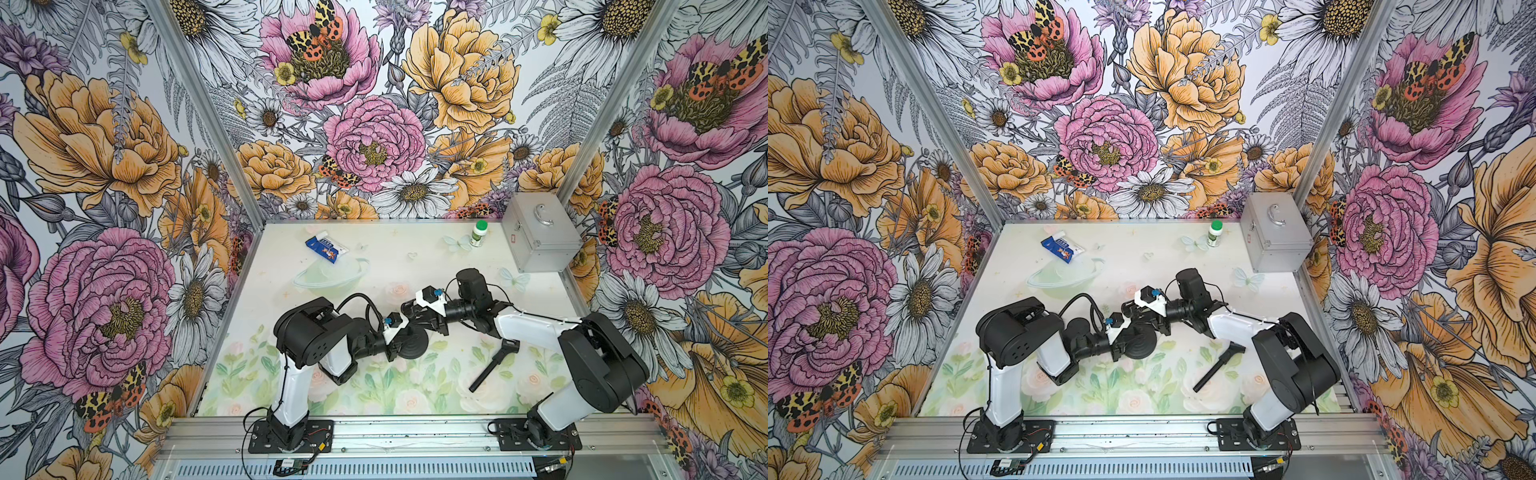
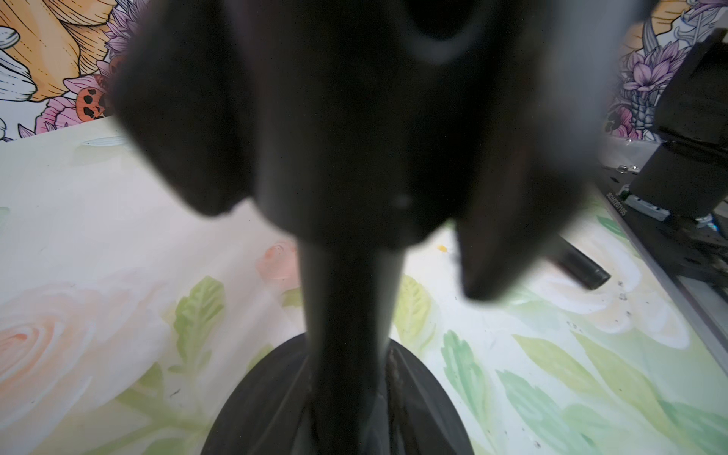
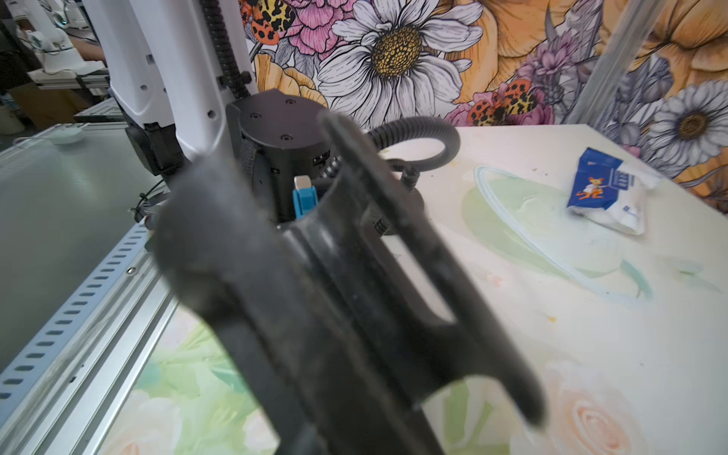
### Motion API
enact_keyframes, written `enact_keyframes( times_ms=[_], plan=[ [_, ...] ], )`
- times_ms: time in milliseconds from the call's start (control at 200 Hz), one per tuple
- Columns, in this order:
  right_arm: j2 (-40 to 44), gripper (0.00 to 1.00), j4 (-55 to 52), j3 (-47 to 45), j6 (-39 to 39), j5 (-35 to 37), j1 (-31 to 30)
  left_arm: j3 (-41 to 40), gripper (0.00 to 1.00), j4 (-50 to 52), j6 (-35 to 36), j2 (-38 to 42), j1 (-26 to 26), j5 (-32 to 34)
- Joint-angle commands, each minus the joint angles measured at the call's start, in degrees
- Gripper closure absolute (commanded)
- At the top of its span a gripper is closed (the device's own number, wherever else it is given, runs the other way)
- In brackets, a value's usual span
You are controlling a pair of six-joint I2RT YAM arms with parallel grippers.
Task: Assemble a microphone stand
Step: Screw the microphone stand pole into the microphone stand base.
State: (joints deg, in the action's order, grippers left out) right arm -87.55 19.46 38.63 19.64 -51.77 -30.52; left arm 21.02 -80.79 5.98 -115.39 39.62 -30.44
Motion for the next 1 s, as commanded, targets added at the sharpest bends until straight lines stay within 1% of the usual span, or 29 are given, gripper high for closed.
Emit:
enact_keyframes(
  times_ms=[0, 40, 80, 120, 160, 245, 315, 365, 425, 530, 575, 605, 650, 731, 856, 926, 996],
  plan=[
    [3.4, 0.94, 19.0, -9.3, -16.0, 24.6, -2.1, 0.2, 0.71, -0.1, -0.3, -1.3, 0.0, 0.3],
    [4.7, 0.95, 21.8, -11.9, -19.3, 31.8, -3.4, 0.2, 0.71, -0.1, -0.6, -1.3, 0.1, 0.6],
    [5.8, 0.96, 22.0, -13.3, -20.1, 36.0, -4.9, 0.1, 0.7, -0.1, -0.5, -1.4, 0.2, 0.9],
    [6.2, 0.96, 20.7, -13.6, -19.6, 37.5, -6.2, 0.2, 0.7, -0.1, -0.5, -1.5, 0.1, 1.1],
    [6.0, 0.96, 19.2, -13.3, -18.9, 36.9, -7.1, 0.5, 0.7, -0.1, -0.6, -1.8, 0.0, 0.9],
    [4.3, 0.94, 16.6, -11.4, -18.2, 32.0, -8.0, 0.9, 0.71, -0.1, -1.1, -2.2, -0.3, -0.3],
    [3.2, 0.85, 15.3, -9.9, -16.3, 27.0, -8.4, 0.6, 0.74, -0.1, -1.1, -2.1, -0.4, -0.2],
    [3.2, 0.77, 14.3, -9.2, -14.7, 25.2, -8.3, 0.3, 0.74, -0.1, -0.9, -2.0, -0.4, -0.2],
    [3.7, 0.72, 11.6, -8.4, -10.9, 20.9, -7.2, 0.1, 0.74, -0.1, -0.7, -1.9, -0.5, -0.5],
    [4.3, 0.69, 3.8, -5.1, -5.1, 7.5, -2.7, -0.1, 0.74, -0.1, -0.7, -1.8, -1.0, -1.4],
    [3.8, 0.68, 0.2, -3.1, -3.2, 0.1, -0.5, -0.2, 0.75, -0.1, -0.6, -1.7, -1.0, -1.5],
    [3.2, 0.66, -2.2, -1.9, -1.8, -2.7, 0.5, -0.2, 0.74, -0.1, -0.4, -1.6, -1.0, -1.6],
    [2.3, 0.64, -4.6, -0.5, -0.2, -3.9, 1.3, -0.2, 0.74, -0.1, -0.1, -1.6, -0.9, -1.8],
    [0.3, 0.64, -9.7, 2.3, 4.1, -6.6, 2.4, -0.2, 0.74, -0.1, 0.2, -1.6, -0.9, -1.8],
    [-2.4, 0.64, -12.7, 5.7, 6.2, -8.0, 3.2, -0.4, 0.75, -0.1, 0.8, -1.6, -0.8, -1.9],
    [-2.9, 0.67, -14.5, 7.1, 7.1, -9.2, 3.1, -0.4, 0.75, -0.1, 1.0, -1.8, -1.0, -1.7],
    [-2.4, 0.74, -14.9, 7.4, 7.0, -7.6, 2.8, -0.4, 0.73, -0.1, 1.0, -1.7, -1.1, -1.6]
  ],
)
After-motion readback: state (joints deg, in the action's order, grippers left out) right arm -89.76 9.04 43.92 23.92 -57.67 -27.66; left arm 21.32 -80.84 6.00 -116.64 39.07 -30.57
